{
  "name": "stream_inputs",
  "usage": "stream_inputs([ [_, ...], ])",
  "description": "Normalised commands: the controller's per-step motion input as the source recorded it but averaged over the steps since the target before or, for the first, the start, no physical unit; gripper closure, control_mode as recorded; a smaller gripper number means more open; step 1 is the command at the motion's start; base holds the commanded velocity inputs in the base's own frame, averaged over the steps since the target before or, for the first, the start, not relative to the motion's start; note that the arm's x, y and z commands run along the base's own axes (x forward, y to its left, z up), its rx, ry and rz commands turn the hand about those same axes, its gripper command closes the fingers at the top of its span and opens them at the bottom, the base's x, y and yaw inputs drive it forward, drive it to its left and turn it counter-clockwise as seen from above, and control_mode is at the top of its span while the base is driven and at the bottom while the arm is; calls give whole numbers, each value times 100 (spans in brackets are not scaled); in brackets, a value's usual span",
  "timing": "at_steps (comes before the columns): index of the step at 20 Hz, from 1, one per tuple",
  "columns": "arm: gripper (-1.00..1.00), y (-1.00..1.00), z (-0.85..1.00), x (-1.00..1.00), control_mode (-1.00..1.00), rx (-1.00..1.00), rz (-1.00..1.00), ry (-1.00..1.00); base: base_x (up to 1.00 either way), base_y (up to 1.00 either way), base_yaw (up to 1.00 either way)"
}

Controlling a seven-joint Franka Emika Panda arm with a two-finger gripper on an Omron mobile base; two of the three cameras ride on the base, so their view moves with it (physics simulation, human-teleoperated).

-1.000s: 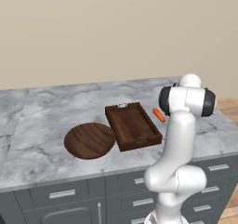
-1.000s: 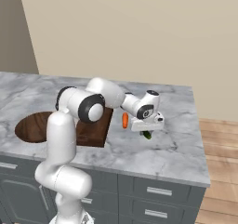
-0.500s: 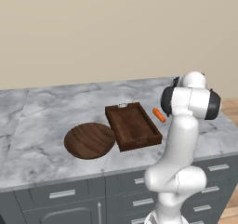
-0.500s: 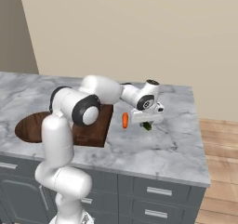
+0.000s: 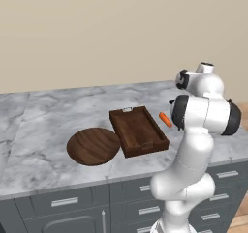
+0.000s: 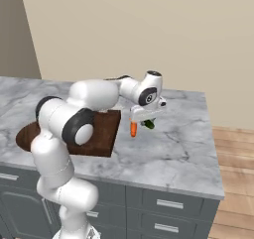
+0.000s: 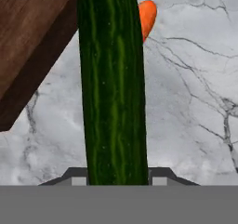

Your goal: Place the two vegetables and bowl onto the tray for setting up a vegetable dip station.

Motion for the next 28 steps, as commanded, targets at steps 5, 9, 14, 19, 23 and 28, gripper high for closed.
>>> stream_inputs([
  [5, 100, 92, 35, -23, -100, -3, 36, 0, 0, 0, 0],
  [9, 100, 100, 18, 0, -100, -1, 46, 0, 0, 0, 0],
  [14, 100, 98, 5, 0, -100, -4, 45, 0, 0, 0, 0],
  [19, 100, 60, 0, 22, -100, -1, 32, 0, 0, 0, 0],
  [23, 100, 16, -1, 61, -100, 0, 14, 0, 0, 0, 0],
  [28, 100, 9, -10, 77, -100, 0, 1, 0, 0, 0, 0],
])
